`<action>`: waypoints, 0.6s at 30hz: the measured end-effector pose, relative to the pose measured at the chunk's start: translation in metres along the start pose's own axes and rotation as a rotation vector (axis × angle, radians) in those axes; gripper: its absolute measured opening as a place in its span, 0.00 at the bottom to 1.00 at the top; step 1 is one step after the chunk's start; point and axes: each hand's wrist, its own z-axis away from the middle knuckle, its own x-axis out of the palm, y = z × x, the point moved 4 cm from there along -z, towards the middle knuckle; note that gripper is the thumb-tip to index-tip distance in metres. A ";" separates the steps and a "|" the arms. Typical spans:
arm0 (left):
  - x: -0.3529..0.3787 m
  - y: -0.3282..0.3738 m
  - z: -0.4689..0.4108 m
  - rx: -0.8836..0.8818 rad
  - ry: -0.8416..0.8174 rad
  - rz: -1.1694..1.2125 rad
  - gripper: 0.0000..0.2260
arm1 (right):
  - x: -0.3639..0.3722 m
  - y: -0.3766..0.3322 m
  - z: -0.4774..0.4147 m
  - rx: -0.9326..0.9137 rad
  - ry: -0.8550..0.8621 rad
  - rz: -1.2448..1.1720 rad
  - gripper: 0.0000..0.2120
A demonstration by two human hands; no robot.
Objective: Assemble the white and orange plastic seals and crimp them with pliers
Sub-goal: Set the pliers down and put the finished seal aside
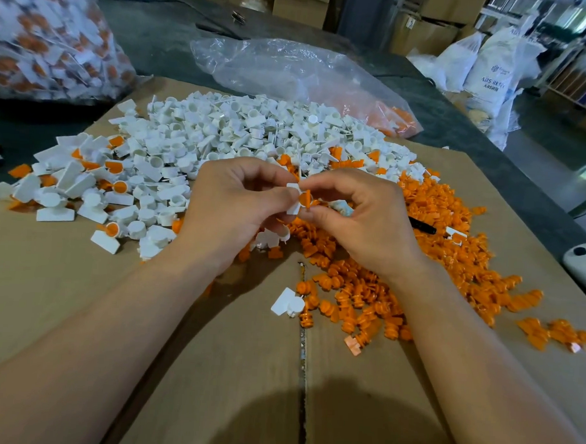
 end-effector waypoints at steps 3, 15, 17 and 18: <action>0.000 0.001 0.001 0.009 -0.006 0.000 0.08 | 0.000 0.000 0.000 -0.011 0.006 -0.006 0.16; 0.000 -0.002 -0.001 0.002 -0.017 0.015 0.07 | 0.001 -0.002 -0.001 -0.018 -0.018 0.070 0.12; -0.004 -0.004 -0.003 -0.021 0.012 0.065 0.07 | 0.000 -0.001 0.000 0.001 0.011 0.095 0.12; -0.006 -0.006 -0.005 -0.046 0.036 0.123 0.06 | 0.000 0.001 0.000 0.024 0.033 0.094 0.12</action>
